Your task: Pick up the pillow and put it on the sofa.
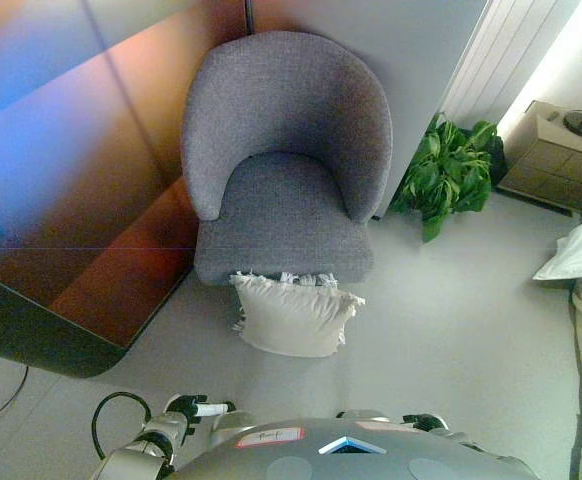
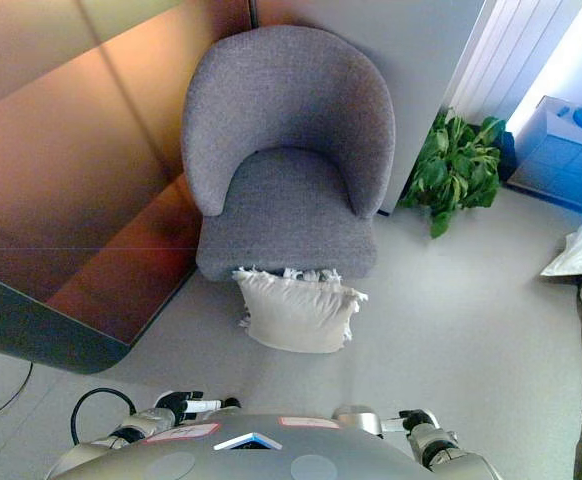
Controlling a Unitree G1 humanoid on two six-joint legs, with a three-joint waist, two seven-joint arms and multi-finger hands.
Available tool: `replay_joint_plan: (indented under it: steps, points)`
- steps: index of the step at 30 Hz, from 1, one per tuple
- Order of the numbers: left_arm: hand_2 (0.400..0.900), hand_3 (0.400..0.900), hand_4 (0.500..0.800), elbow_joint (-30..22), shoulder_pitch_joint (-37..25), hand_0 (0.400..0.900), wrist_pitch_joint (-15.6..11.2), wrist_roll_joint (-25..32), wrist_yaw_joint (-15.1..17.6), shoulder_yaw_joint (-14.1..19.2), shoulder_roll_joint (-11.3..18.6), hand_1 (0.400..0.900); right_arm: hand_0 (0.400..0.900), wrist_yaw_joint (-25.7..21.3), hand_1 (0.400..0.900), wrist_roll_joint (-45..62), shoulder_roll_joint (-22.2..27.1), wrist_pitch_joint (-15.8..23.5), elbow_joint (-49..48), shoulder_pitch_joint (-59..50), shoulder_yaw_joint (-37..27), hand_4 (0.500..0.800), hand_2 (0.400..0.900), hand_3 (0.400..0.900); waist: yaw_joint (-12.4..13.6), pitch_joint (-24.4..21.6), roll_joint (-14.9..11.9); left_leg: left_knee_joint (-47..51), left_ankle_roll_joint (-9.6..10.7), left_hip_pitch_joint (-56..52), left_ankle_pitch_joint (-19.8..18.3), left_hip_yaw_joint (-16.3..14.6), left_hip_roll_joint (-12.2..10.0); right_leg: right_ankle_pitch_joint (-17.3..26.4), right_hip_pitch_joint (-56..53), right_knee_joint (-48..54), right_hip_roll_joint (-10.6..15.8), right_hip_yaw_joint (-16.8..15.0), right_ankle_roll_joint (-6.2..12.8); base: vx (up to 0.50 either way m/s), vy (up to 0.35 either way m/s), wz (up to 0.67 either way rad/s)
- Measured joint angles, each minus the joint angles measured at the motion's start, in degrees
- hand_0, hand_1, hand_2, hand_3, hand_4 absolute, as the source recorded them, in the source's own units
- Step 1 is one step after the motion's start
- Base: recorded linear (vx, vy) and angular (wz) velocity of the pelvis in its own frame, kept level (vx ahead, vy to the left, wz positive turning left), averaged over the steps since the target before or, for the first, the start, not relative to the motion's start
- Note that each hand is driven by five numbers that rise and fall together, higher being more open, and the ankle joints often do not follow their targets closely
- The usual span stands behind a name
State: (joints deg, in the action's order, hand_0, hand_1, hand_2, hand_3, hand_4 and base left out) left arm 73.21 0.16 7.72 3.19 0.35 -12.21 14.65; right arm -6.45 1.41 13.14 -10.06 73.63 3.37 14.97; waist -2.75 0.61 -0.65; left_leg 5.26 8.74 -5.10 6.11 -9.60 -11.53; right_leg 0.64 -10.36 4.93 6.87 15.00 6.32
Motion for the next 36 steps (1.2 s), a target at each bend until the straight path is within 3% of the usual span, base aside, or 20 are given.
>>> replay_joint_plan:
  steps: [4,36]
  points:
    - [0.9,0.9,0.8,-0.1,0.4,0.9,-1.1,0.7,0.6,0.0,0.0,0.9,0.9,-1.0,0.9,0.0,0.0,0.6,0.0,0.0,0.4,0.8,0.9,0.9,0.0,0.2,0.3,0.0,0.0,0.1,0.0,0.0,0.0,0.0,0.2,0.0,0.0,0.0,0.0,0.0,0.0,0.0]
    - [0.9,0.9,0.8,-2.2,0.2,0.9,-2.2,1.7,-0.9,-1.3,-0.1,0.9,0.9,-2.1,0.9,-1.6,0.2,1.0,-0.2,-1.1,0.5,0.8,0.9,0.9,0.0,2.3,2.0,-0.2,0.0,1.0,0.1,0.3,0.0,-0.1,0.8,0.0,-0.1,0.4,0.03,0.0,-0.017,-0.02]
